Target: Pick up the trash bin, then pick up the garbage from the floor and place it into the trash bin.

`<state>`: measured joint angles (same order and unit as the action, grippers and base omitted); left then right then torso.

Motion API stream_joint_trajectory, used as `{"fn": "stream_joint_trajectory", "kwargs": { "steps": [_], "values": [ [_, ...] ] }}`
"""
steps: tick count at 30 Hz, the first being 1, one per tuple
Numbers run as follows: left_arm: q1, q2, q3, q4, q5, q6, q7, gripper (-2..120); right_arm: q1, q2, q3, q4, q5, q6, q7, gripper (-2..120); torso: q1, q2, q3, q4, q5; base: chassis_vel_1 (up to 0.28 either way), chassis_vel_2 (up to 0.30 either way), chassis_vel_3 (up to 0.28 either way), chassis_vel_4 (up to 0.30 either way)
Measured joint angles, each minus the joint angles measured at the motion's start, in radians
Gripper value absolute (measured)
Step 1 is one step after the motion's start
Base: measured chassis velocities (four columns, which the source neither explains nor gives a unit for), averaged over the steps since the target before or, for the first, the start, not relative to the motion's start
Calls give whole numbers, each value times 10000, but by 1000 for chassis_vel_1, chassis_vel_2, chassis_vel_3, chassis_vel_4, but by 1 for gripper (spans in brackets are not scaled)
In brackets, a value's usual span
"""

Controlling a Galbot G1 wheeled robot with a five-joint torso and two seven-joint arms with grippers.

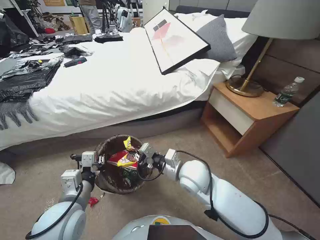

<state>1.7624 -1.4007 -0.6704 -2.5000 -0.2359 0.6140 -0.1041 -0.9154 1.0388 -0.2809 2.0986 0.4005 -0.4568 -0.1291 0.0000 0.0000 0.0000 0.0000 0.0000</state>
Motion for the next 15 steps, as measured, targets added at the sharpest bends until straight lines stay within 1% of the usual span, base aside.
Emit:
{"fn": "stream_joint_trajectory", "kwargs": {
  "steps": [1, 3, 5, 6, 7, 11, 12, 13, 15],
  "values": [
    [-10, -7, 6, 0, -1, 6, 0, 7, 0, 1, -80, -20, -20, -13, 97, 22, 0, 0, 0, 0, 0, 0, 0, 0, 0],
    [-13, -10, 9, 0, -1, 9, 0, 7, 0, -1, -113, -31, -28, -21, 139, 22, 0, 0, 0, 0, -1, 0, 0, 0, 0],
    [-37, -17, 25, 0, -2, 21, 0, 7, -36, -13, -262, -67, -102, -40, 280, 36, 0, 0, 0, 0, 0, 0, 0, 0, 0],
    [-51, -15, 31, 0, -2, 23, 0, 7, -59, -11, -315, -67, -117, -53, 306, 39, 0, 0, 0, 0, 0, 0, 0, 0, 0],
    [-51, -15, 31, 0, -2, 23, 0, 7, -59, -11, -315, -67, -117, -53, 306, 39, 0, 0, 0, 0, 0, 0, 0, 0, 0],
    [-85, -14, 75, 0, -1, 29, -1, 7, -128, 40, -474, -33, -252, -71, 382, 59, 0, 0, 0, 0, 0, 0, 0, 0, 0],
    [-85, -14, 75, 0, -1, 29, -1, 7, -128, 40, -474, -33, -252, -71, 382, 59, 0, 0, 0, 0, 0, 0, 0, 0, 0],
    [-90, -13, 77, 0, -1, 30, -1, 7, -138, 52, -487, -26, -274, -72, 400, 61, 0, 0, 0, 0, 0, 0, 0, 0, 0],
    [-104, 4, 77, 0, -4, 32, 0, 7, -141, 94, -497, -4, -290, -79, 447, 72, 0, 0, 0, 0, 0, 0, 0, 0, 0]
  ]
}}
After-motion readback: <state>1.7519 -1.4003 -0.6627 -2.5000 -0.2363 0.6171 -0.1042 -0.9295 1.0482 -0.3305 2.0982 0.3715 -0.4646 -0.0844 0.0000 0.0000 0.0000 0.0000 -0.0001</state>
